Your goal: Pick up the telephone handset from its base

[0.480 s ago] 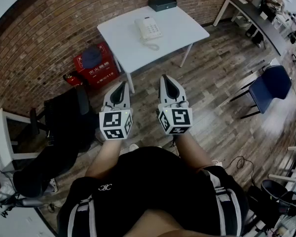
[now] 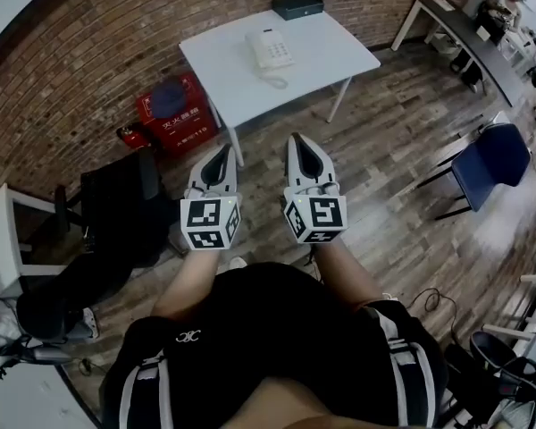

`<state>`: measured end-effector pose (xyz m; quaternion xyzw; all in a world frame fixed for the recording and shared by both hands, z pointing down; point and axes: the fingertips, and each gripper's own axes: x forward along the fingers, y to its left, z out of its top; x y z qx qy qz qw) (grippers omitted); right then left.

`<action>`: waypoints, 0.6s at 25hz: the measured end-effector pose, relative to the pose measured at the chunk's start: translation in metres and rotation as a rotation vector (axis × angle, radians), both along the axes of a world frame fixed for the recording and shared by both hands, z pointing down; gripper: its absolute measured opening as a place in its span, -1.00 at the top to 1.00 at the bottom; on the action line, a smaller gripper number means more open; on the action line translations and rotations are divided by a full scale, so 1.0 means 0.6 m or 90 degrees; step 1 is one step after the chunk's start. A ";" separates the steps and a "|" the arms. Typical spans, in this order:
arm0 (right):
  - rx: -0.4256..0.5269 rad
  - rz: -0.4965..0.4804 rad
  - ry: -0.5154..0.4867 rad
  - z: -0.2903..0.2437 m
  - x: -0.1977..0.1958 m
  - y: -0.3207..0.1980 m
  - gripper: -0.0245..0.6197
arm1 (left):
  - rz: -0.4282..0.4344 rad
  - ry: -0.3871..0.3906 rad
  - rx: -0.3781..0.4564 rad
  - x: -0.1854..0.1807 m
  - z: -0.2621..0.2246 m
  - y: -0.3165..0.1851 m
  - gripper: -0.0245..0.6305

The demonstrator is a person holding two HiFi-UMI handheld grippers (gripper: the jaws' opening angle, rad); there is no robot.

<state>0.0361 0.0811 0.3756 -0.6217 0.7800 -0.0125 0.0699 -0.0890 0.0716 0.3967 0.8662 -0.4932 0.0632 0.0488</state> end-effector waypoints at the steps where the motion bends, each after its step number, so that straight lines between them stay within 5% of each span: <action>1: 0.000 -0.002 -0.003 -0.001 0.006 0.004 0.93 | 0.000 -0.001 0.001 0.007 0.001 0.004 0.92; 15: -0.003 -0.017 0.004 0.018 0.089 0.035 0.93 | 0.007 -0.006 0.017 0.101 0.003 0.031 0.93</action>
